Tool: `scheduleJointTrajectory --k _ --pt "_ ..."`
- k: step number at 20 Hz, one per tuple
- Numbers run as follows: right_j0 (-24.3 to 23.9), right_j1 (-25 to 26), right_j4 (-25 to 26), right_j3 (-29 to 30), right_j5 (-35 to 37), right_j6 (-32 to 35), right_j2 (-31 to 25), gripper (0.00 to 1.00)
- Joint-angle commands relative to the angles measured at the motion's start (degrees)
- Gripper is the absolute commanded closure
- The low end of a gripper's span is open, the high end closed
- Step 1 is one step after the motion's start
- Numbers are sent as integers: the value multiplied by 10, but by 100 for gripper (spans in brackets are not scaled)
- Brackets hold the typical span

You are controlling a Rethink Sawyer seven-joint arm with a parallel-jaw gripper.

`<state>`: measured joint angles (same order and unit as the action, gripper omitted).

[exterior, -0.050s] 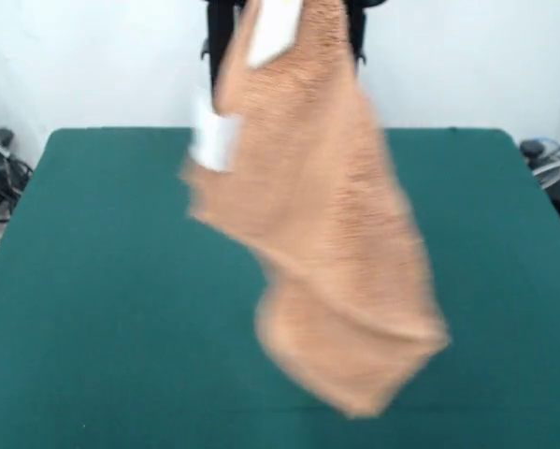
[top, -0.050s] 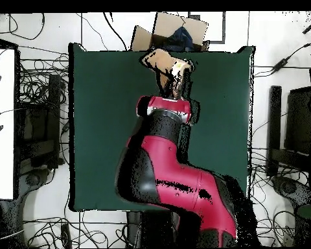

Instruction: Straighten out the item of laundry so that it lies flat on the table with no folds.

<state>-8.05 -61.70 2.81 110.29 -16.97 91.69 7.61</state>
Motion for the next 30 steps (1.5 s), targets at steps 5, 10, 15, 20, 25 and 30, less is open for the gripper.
scheduleJointTrajectory --k 5,10,15,20,25,30 --pt "-112 -16 0 106 57 199 -119 100" --pt "-195 -19 15 100 101 167 -218 100" --pt "-255 -13 15 96 128 140 -290 100" --pt "-315 3 34 89 141 109 -356 100" --pt "-348 13 41 94 134 102 -391 100" --pt "-337 16 37 104 101 119 -377 100"
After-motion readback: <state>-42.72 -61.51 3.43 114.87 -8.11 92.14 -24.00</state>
